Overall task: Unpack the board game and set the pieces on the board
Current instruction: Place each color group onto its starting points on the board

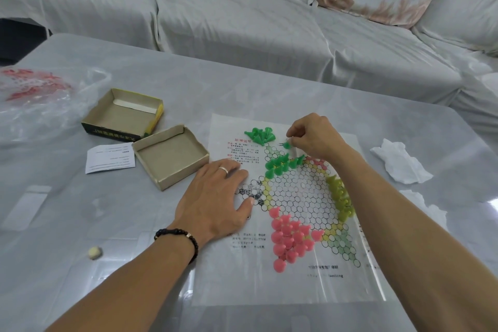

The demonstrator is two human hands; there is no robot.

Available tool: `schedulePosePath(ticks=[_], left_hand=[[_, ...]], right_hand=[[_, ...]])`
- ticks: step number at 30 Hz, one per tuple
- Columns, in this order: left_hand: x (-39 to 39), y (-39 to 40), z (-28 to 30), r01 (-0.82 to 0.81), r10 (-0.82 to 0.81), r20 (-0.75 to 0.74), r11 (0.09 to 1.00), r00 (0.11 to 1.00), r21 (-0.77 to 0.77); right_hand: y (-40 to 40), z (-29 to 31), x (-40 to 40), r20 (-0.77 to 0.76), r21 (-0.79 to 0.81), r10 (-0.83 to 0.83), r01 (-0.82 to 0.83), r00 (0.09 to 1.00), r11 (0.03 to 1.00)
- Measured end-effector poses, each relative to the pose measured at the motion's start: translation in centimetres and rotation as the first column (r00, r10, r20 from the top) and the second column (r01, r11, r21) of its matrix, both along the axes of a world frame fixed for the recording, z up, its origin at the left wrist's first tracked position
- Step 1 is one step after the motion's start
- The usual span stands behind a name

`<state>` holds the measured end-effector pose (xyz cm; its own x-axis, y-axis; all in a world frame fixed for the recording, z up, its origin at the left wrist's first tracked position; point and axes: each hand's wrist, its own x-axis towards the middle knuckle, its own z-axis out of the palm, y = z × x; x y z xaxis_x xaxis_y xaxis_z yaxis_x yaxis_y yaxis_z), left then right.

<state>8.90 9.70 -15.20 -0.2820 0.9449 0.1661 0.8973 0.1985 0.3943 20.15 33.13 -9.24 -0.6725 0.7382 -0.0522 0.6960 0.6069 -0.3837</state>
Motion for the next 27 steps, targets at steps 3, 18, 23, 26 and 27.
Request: schedulePosePath(ticks=[3, 18, 23, 26, 27], left_hand=[[0.0, 0.1, 0.0, 0.000, 0.000, 0.000, 1.000, 1.000, 0.001], [0.0, 0.1, 0.0, -0.002, 0.002, 0.009, 1.000, 1.000, -0.004], [-0.1, 0.1, -0.1, -0.006, 0.006, 0.013, 1.000, 1.000, 0.002], [-0.1, 0.1, -0.1, -0.006, 0.006, 0.010, 1.000, 1.000, 0.000], [-0.1, 0.1, -0.1, -0.007, 0.007, 0.012, 1.000, 1.000, -0.004]], right_hand=[[-0.1, 0.2, 0.1, 0.038, 0.004, 0.014, -0.014, 0.999, 1.000], [-1.0, 1.1, 0.7, 0.150, -0.056, 0.103, -0.095, 0.983, 0.994], [-1.1, 1.3, 0.8, 0.161, -0.049, 0.100, -0.093, 0.982, 0.994], [-1.2, 1.3, 0.8, 0.168, -0.050, 0.097, -0.090, 0.981, 0.995], [-1.3, 1.3, 0.8, 0.168, -0.052, 0.096, -0.088, 0.981, 0.995]])
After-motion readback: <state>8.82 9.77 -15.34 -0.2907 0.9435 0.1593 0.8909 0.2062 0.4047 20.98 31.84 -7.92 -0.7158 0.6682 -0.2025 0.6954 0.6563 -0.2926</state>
